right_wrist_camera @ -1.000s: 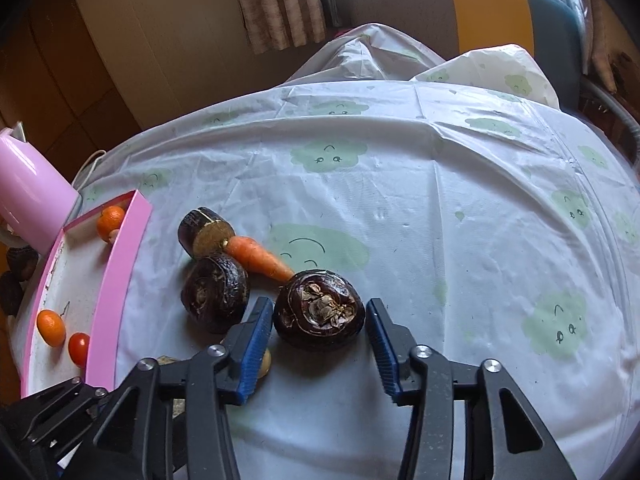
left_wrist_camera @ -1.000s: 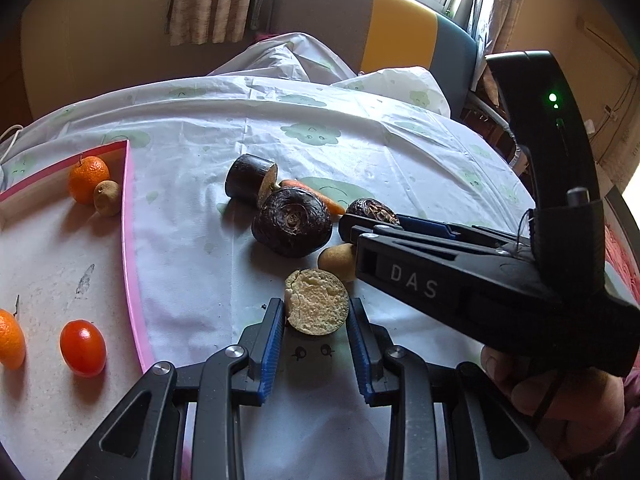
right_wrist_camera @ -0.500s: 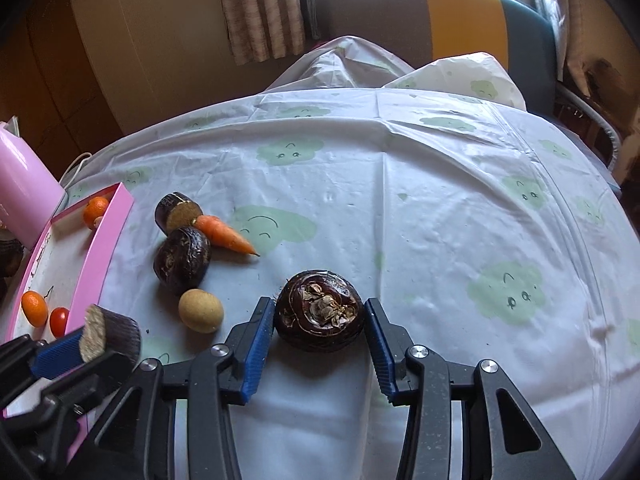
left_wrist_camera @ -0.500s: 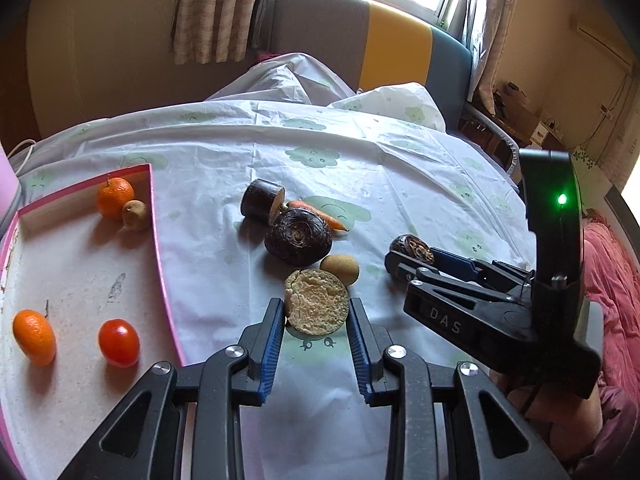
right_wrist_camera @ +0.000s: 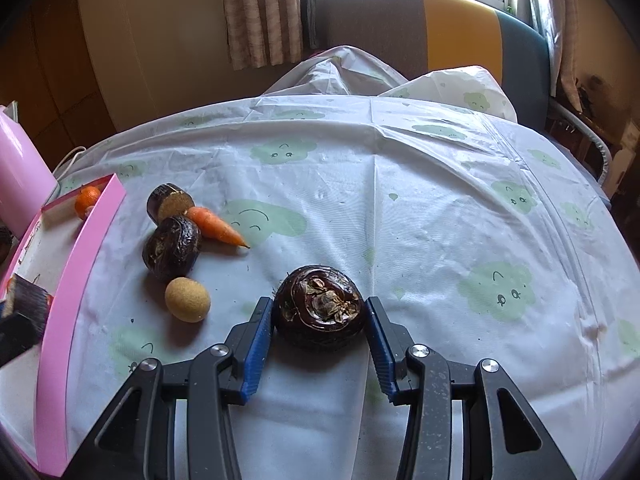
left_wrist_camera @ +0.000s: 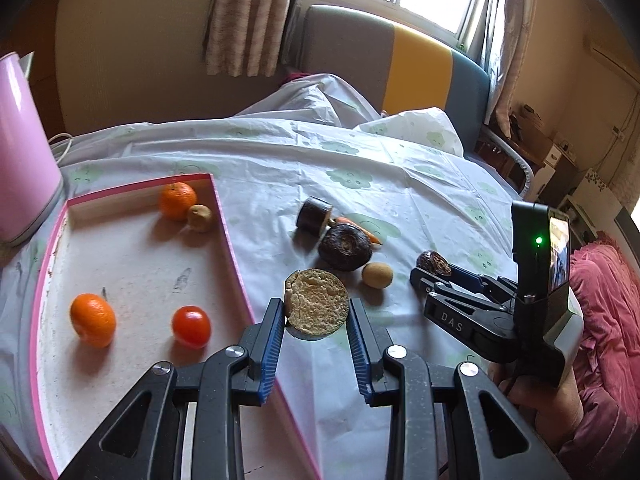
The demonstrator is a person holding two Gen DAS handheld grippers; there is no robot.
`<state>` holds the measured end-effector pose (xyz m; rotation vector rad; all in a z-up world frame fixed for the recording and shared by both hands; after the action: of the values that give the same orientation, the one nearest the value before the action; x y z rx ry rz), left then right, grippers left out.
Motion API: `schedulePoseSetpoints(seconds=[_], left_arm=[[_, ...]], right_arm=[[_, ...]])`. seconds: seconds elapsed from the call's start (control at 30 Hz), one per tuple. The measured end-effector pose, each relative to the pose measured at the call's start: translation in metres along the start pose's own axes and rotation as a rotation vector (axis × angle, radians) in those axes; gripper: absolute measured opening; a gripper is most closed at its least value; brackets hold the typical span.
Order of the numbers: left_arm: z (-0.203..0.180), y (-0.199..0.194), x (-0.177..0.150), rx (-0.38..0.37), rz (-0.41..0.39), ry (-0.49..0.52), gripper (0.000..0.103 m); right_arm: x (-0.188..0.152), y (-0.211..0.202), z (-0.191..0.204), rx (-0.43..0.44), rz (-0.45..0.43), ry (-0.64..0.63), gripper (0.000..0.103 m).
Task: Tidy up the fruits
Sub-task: 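Carry the taro slice into the tray and open the left gripper while the right gripper holds the water chestnut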
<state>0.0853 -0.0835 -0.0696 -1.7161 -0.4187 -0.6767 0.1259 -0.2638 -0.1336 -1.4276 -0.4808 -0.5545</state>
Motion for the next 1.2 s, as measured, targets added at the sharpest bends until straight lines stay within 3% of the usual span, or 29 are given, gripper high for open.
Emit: schedulePoseSetpoints(seconds=[0.2,0.67,1.2], left_arm=[[0.023,-0.011,-0.002,0.018,-0.013,-0.044,0.032],[0.117,-0.022,0.008,0.088,-0.032,-0.257,0.032],[0.133,0.021,0.023,0.193,0.018,-0.245,0.034]], right_arm=[[-0.001,0.001,-0.001,0.003,0.008,0.001,0.047],[-0.002,0.001,0.003,-0.021,-0.004,-0.031,0.047],[-0.002,0.001,0.002,-0.014,-0.013,-0.028,0.047]])
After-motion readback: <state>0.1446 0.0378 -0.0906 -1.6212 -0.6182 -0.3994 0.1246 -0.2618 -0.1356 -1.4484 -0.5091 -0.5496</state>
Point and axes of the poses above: each gripper's, at about its wrist camera, not at the fingertips, and y roughly the way its jaws point, z to its left, x to its top, the point moved 6 cm from there along y, roughly the way its jaws point, and after that the axes turned 3 degrees about x, right-handed, at the moved point
